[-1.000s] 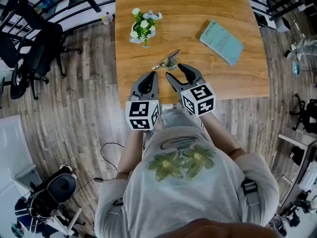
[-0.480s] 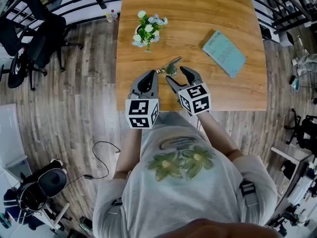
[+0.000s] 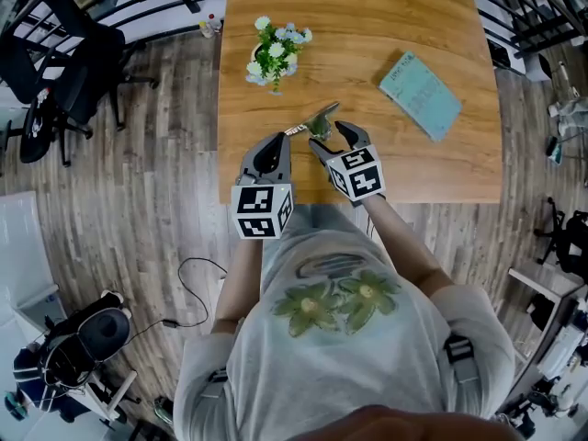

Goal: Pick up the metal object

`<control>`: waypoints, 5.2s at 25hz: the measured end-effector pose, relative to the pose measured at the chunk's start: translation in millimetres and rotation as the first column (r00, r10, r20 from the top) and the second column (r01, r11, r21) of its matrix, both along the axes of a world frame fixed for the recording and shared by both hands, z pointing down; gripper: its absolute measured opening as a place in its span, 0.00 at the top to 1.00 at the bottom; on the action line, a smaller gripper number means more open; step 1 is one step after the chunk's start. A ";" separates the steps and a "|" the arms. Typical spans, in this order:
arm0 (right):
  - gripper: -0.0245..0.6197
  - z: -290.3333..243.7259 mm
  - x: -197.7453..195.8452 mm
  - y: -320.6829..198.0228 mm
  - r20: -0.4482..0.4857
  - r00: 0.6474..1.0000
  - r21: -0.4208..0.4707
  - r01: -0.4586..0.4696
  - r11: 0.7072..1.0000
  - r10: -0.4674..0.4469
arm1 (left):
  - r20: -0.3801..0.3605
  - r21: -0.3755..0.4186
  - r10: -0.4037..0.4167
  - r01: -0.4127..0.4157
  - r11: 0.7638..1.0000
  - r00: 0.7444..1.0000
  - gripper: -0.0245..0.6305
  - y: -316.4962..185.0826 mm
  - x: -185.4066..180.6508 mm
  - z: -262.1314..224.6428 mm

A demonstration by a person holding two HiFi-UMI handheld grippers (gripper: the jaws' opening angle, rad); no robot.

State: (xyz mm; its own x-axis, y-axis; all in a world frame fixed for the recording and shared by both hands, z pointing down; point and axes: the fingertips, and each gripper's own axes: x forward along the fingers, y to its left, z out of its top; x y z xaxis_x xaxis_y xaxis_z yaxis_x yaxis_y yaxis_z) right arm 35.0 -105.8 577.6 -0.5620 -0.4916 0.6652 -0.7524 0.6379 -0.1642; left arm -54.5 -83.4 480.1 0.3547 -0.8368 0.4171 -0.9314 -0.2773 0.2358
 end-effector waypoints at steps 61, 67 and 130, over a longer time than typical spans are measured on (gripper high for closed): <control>0.51 117.2 -14.5 -27.4 -0.244 0.970 -0.192 -0.023 0.981 -0.025 | -0.014 -0.207 0.047 -0.049 0.977 0.999 0.94 -58.2 -26.6 74.1; 0.51 115.4 -15.3 -28.6 -0.241 0.970 -0.175 -0.027 0.984 -0.017 | -0.015 -0.215 0.046 -0.048 0.976 0.999 0.94 -58.2 -28.4 75.3; 0.52 15.0 -10.3 -39.1 -0.124 0.990 -0.009 0.063 0.998 -0.064 | 0.027 -0.142 -0.004 0.008 0.990 1.000 0.94 -42.8 -53.3 46.9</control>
